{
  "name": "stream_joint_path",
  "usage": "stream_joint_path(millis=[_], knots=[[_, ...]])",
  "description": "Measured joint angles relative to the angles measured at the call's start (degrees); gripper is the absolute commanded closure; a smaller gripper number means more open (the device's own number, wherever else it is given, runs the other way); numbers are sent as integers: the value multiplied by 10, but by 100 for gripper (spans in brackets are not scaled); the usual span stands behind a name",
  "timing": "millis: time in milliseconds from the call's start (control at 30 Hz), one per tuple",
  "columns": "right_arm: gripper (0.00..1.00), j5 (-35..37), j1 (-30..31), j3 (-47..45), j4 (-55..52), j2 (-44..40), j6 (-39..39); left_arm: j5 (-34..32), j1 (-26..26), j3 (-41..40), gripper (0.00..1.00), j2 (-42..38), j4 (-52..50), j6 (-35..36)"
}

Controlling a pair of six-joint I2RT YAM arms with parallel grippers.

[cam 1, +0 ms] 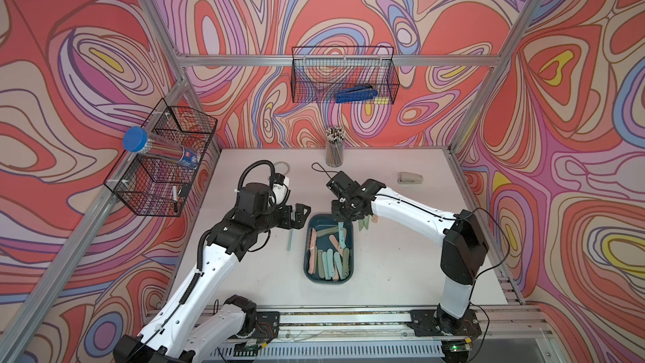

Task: Take the fruit knife out of the storage box
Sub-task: Place the fruit knife at the center of the board.

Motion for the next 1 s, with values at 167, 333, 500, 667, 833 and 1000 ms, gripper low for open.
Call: stream_joint_path(millis=[167,333,500,667,833,1000], knots=[[81,-7,-87,-45,10,-33,-22,10,0,0,0,2,3,0],[81,-20,-181,-97,21,-41,-57,24,0,0,0,14,4,0],[81,-21,-228,-101,23,-28,-99,35,0,0,1,26,5,0],[79,-24,-247,-85,26,36,-134,39,0,0,0,27,5,0],[79,-27,-265,-70,26,90,-153,39,0,0,0,27,5,0],[77,-31,-272,-38,26,118,-164,41,0,0,0,27,5,0]])
